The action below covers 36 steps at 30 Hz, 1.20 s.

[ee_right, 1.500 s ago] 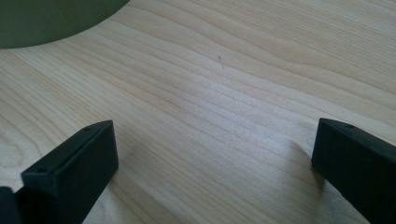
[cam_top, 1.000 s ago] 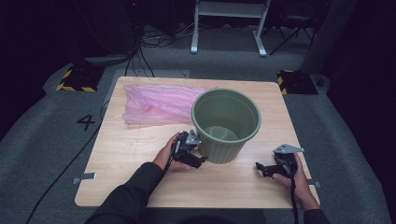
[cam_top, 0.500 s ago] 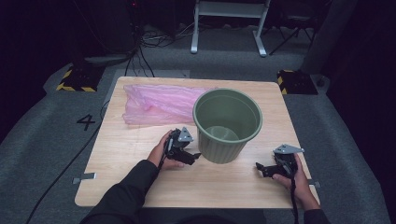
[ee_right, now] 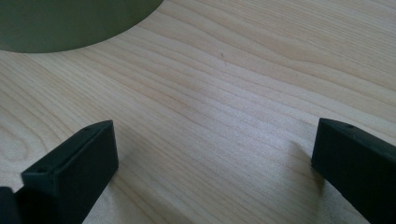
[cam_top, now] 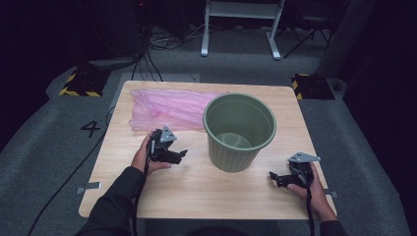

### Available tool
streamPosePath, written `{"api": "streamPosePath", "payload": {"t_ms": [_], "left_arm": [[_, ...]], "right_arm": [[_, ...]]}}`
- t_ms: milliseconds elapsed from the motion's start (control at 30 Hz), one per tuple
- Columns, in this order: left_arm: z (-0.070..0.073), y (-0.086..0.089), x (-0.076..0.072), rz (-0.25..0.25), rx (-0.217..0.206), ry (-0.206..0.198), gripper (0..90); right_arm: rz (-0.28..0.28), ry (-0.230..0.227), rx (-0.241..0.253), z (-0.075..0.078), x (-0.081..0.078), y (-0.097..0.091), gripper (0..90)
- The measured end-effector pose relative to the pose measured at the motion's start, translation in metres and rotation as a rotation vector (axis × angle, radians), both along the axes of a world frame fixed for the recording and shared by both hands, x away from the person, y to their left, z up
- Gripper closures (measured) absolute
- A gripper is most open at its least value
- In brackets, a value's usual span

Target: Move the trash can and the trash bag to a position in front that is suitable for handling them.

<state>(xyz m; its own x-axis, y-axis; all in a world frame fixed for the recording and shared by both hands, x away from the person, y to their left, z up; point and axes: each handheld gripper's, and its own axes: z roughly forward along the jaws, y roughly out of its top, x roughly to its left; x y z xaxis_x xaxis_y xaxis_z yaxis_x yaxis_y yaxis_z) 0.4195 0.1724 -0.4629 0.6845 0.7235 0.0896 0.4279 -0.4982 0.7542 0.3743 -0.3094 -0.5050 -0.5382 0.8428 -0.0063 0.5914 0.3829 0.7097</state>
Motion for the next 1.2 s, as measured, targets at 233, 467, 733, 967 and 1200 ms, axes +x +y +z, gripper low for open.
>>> {"api": "streamPosePath", "payload": {"t_ms": [233,467,733,967,1200], "left_arm": [[-0.001,0.028,0.006,0.081,0.002,-0.006,16.5],[0.001,0.056,0.014,0.152,-0.013,-0.024,18.5],[0.000,0.077,0.020,0.240,0.022,-0.071,18.8],[0.008,0.096,0.032,0.305,-0.032,-0.058,19.7],[0.022,0.106,0.047,0.340,-0.081,-0.058,23.5]], "right_arm": [[0.000,0.000,-0.001,0.000,0.000,0.000,0.4],[0.002,0.001,-0.001,0.000,0.000,0.000,0.4],[0.012,0.001,-0.001,0.000,-0.001,0.000,0.5],[0.013,-0.001,-0.001,0.000,-0.001,0.000,0.5],[0.018,-0.001,-0.001,0.000,-0.001,0.000,0.5]]}}
